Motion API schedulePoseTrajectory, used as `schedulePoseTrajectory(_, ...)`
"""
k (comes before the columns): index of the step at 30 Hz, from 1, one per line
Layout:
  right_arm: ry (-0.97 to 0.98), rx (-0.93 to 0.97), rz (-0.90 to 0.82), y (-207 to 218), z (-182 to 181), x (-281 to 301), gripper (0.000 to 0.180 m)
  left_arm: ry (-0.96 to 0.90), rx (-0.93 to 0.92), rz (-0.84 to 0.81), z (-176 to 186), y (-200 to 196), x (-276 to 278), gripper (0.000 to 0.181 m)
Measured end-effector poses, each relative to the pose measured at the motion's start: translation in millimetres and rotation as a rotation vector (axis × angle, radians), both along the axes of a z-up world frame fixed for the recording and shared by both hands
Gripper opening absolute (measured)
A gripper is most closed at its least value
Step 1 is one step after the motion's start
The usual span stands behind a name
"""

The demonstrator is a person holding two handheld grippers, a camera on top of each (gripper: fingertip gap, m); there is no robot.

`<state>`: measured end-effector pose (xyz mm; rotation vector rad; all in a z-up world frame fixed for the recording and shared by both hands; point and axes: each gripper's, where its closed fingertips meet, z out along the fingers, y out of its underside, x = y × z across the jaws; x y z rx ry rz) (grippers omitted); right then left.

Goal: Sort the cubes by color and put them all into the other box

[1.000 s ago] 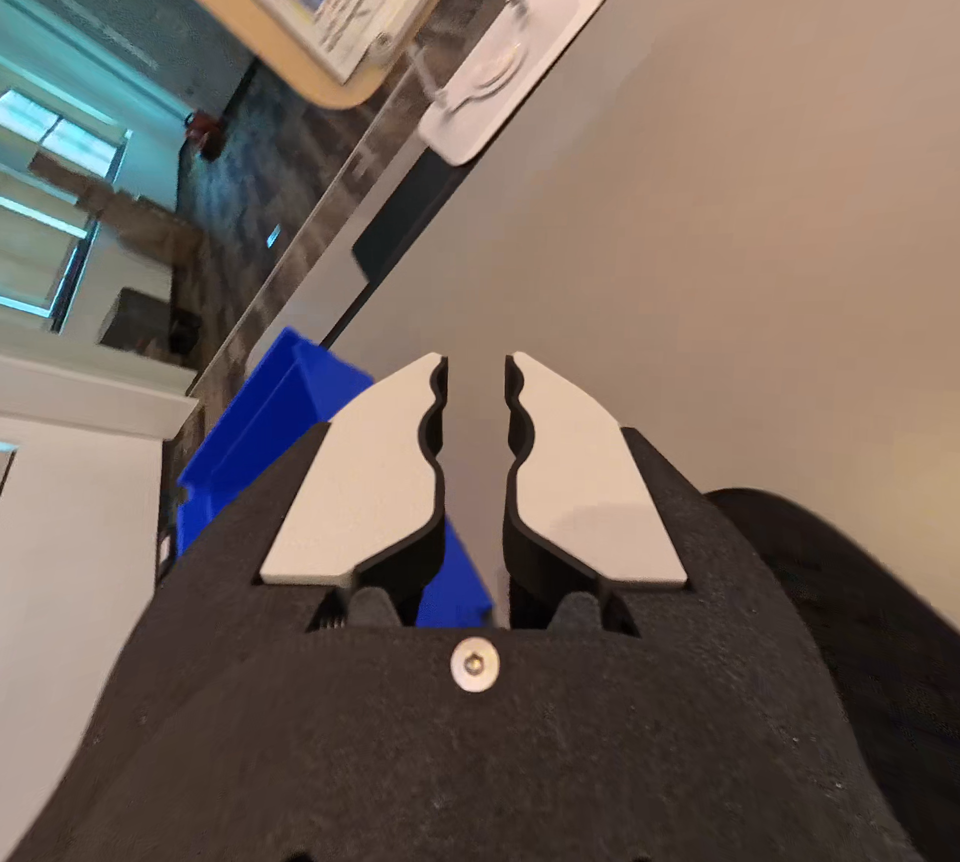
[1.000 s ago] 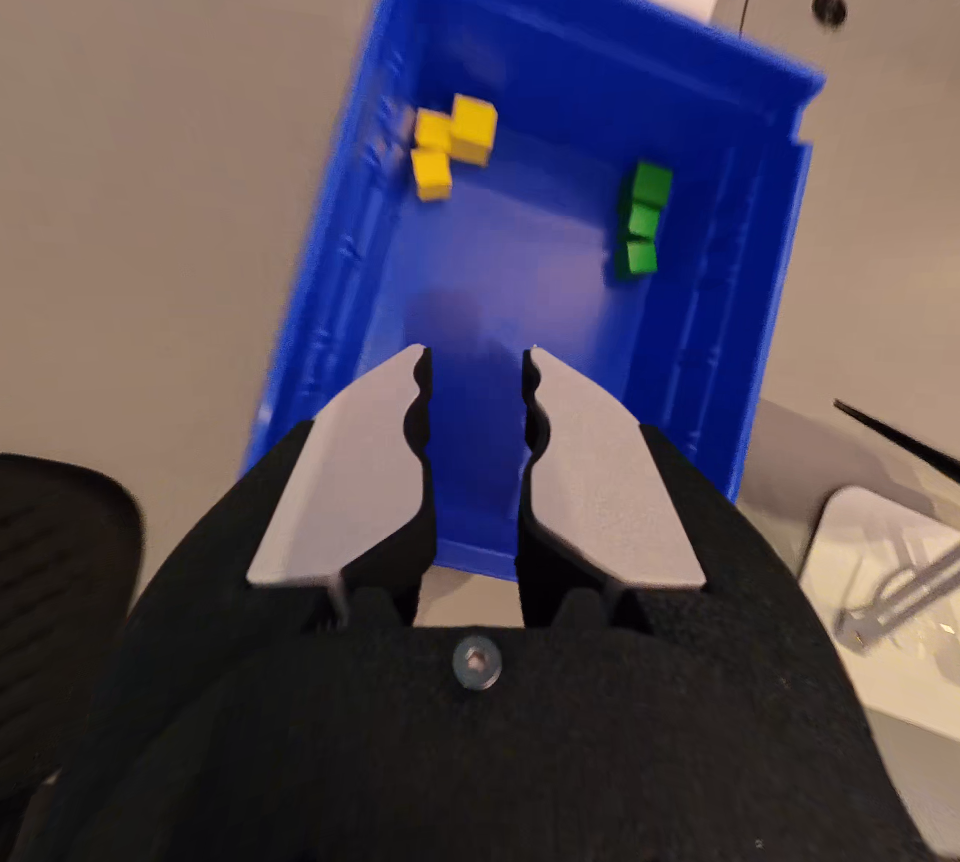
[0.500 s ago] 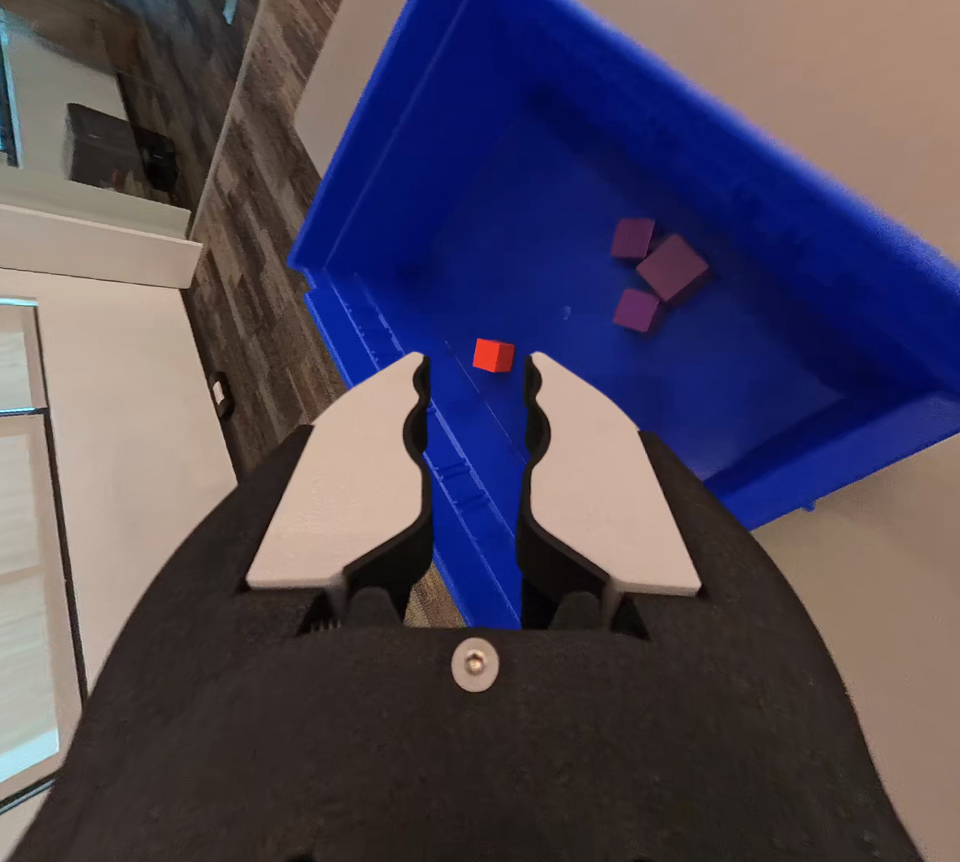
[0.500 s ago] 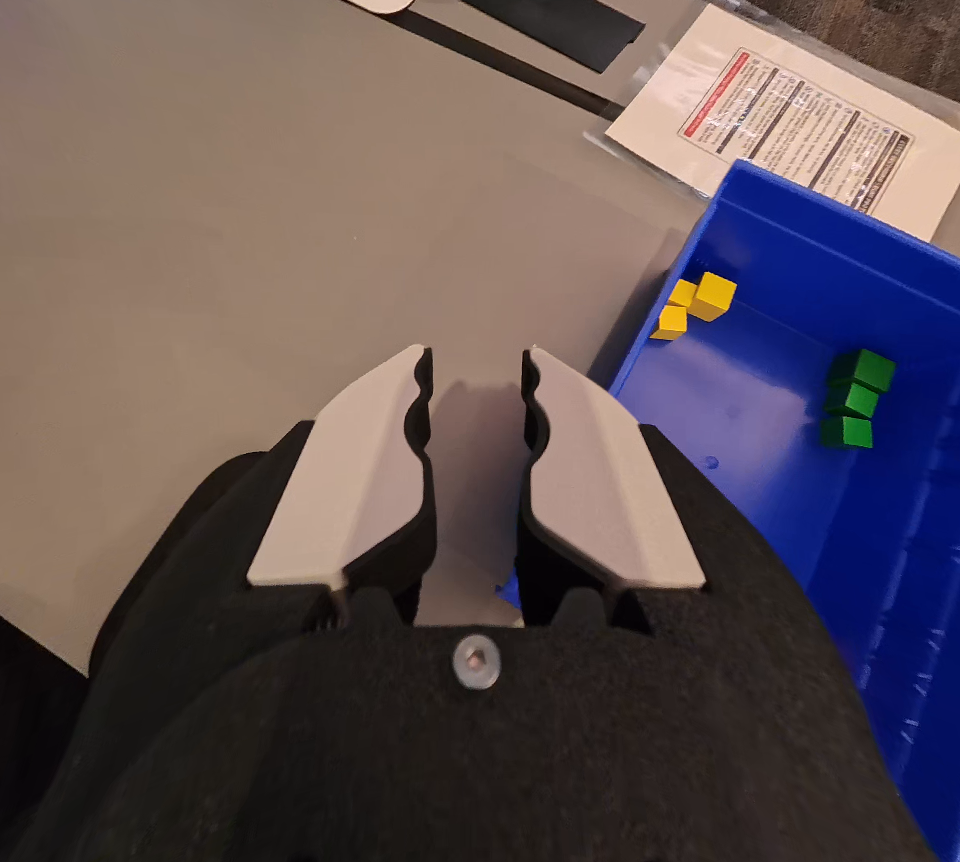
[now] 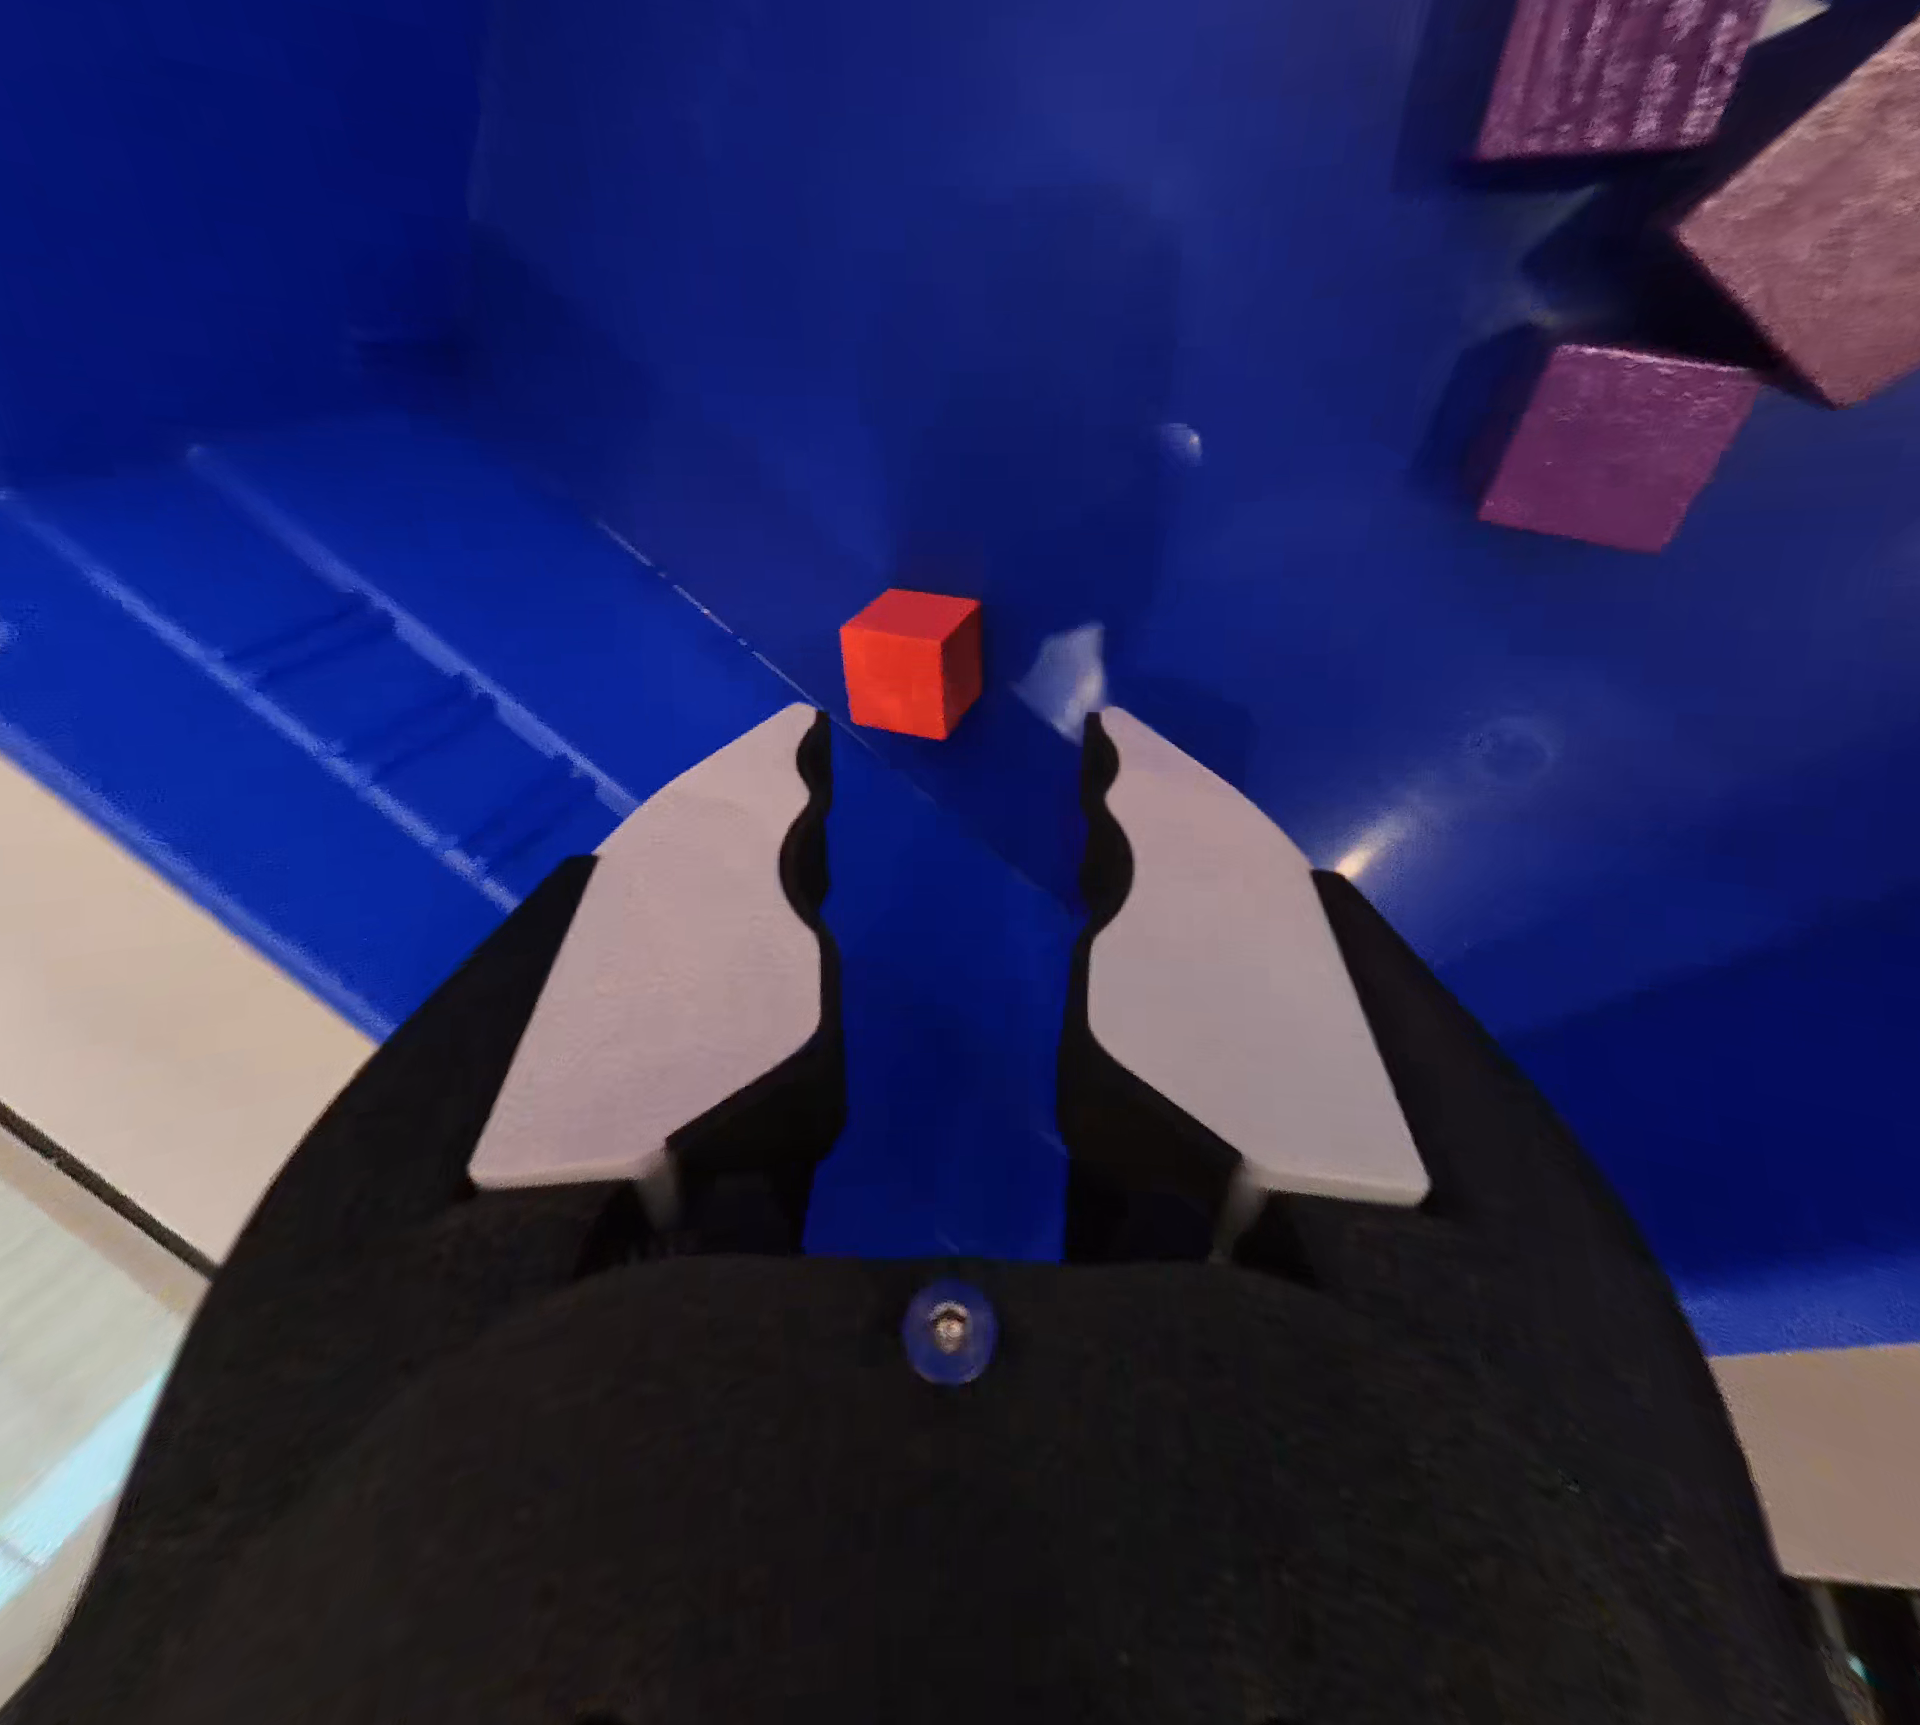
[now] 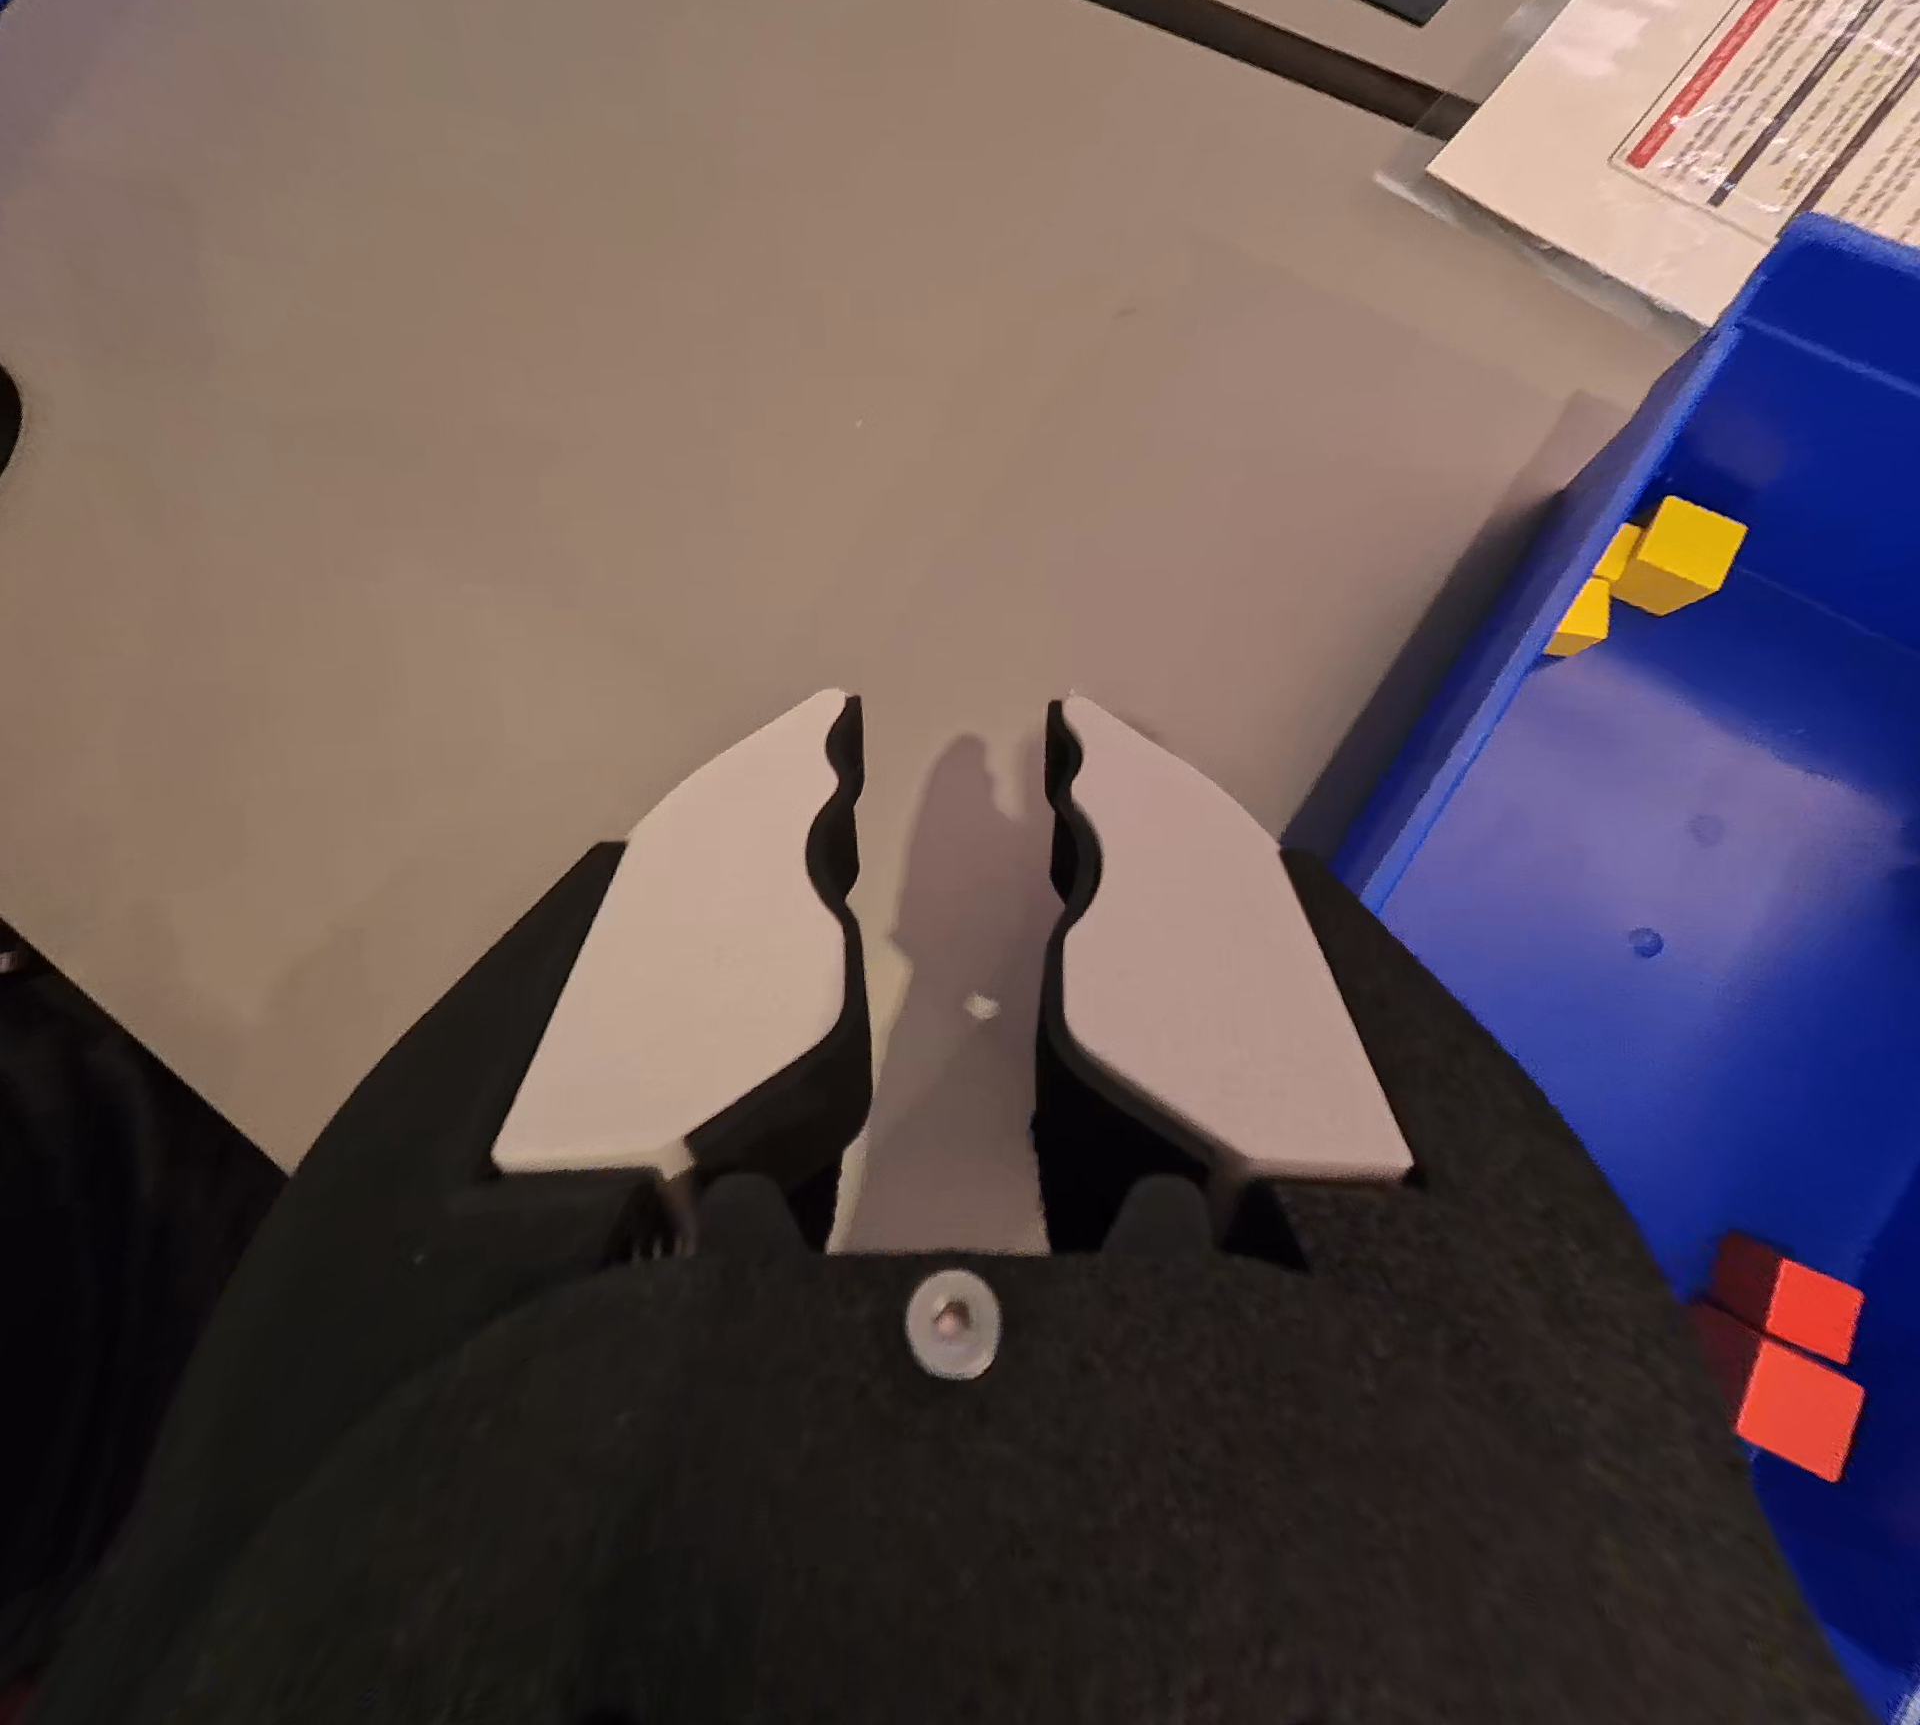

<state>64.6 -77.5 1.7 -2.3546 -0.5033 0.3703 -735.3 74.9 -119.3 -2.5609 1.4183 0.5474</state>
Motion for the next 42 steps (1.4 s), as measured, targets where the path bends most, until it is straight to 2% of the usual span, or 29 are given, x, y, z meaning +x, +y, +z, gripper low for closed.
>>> schedulePoseTrajectory(7, -0.026, -0.040, 0.029, -10.2, -3.4, -5.3, 0.033, 0.002, -0.028, 0.026, -11.1, 10.2, 0.5, 0.040)
schedulePoseTrajectory(9, -0.028, -0.042, 0.041, -11.3, -4.2, -8.8, 0.033, 0.013, -0.062, 0.043, -13.5, 6.3, -1.0, 0.026)
schedulePoseTrajectory(12, -0.029, -0.052, 0.065, -13.9, -7.1, -14.9, 0.033, 0.037, -0.077, 0.056, -11.8, 3.2, -4.1, 0.025)
schedulePoseTrajectory(15, -0.041, -0.058, 0.083, -15.1, -9.4, -20.3, 0.033, 0.000, -0.008, 0.043, 2.8, 5.8, 2.4, 0.022)
schedulePoseTrajectory(17, -0.043, -0.052, 0.099, -14.5, -7.7, -27.8, 0.033, -0.055, 0.114, 0.007, 28.7, 13.7, 18.1, 0.022)
schedulePoseTrajectory(22, -0.010, 0.022, 0.201, -3.4, 11.3, -82.3, 0.033, -0.247, 0.514, -0.181, 134.7, 17.4, 112.3, 0.022)
schedulePoseTrajectory(25, 0.080, 0.108, 0.309, 6.6, 35.0, -147.1, 0.033, -0.376, 0.698, -0.332, 183.9, -5.2, 199.9, 0.022)
schedulePoseTrajectory(27, 0.112, 0.162, 0.367, 12.5, 48.7, -192.8, 0.033, -0.474, 0.792, -0.413, 201.4, -25.8, 262.7, 0.021)
schedulePoseTrajectory(30, 0.075, 0.267, 0.402, 21.7, 61.6, -253.2, 0.035, -0.568, 0.950, -0.485, 212.6, -55.1, 342.2, 0.021)
schedulePoseTrajectory(34, 0.171, 0.341, 0.398, 30.7, 78.3, -317.4, 0.038, -0.591, 1.066, -0.571, 206.0, -85.0, 414.6, 0.021)
schedulePoseTrajectory(36, 0.208, 0.345, 0.369, 36.5, 80.7, -329.9, 0.041, -0.596, 1.058, -0.592, 198.4, -91.9, 437.8, 0.021)
schedulePoseTrajectory(39, 0.134, 0.319, 0.306, 47.1, 67.0, -324.3, 0.048, -0.666, 1.004, -0.604, 191.0, -100.7, 462.3, 0.021)
schedulePoseTrajectory(42, 0.234, 0.322, 0.305, 46.8, 70.1, -325.3, 0.047, -0.647, 1.012, -0.643, 188.7, -102.7, 473.7, 0.021)
